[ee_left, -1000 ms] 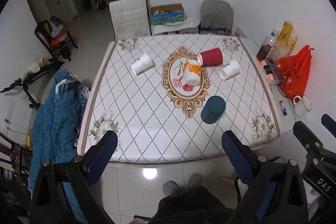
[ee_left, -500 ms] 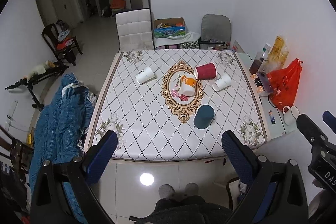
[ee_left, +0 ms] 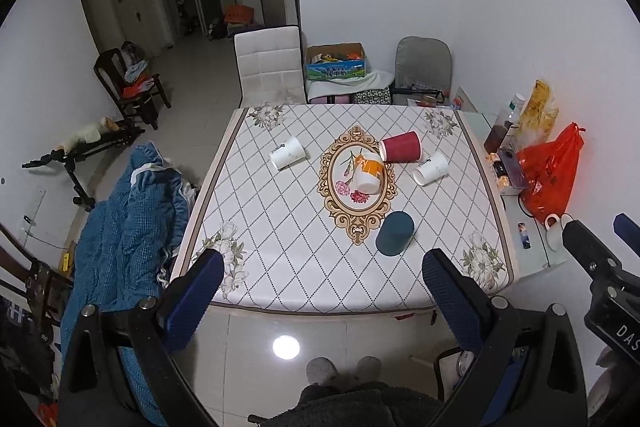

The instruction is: Flip cup upside down

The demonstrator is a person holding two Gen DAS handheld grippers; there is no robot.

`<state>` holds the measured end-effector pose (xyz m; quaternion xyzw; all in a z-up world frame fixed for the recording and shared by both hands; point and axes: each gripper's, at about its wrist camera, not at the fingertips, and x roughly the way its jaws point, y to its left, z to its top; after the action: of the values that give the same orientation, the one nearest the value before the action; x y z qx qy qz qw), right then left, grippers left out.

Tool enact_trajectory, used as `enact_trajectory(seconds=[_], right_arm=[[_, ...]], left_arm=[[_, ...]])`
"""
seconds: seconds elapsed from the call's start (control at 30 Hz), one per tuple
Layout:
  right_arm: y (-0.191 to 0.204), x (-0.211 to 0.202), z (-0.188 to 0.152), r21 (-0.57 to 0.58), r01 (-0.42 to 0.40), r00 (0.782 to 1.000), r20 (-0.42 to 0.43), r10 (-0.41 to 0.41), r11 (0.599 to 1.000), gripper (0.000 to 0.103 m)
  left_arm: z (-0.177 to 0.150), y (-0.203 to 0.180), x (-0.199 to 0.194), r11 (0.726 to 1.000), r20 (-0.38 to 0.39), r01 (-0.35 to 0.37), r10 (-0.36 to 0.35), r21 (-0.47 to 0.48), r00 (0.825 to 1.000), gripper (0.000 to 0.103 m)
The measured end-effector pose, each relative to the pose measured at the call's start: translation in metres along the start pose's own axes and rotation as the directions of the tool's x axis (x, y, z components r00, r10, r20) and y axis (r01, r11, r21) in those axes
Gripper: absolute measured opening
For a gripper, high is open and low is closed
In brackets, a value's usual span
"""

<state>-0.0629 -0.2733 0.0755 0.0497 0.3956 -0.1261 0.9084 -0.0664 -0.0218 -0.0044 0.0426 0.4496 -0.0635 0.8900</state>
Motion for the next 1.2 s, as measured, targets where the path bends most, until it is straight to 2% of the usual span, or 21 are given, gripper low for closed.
enact_trajectory(seconds=[1.2], right_arm=[[-0.016,0.025,-0.002,-0.031,-0.063,0.997,-0.056,0.061,0.998,0.100]], left_arm=[[-0.008,-0.014,0.002,1.000,-0.027,-0.008,0.008,-0.011,1.000,0.102]])
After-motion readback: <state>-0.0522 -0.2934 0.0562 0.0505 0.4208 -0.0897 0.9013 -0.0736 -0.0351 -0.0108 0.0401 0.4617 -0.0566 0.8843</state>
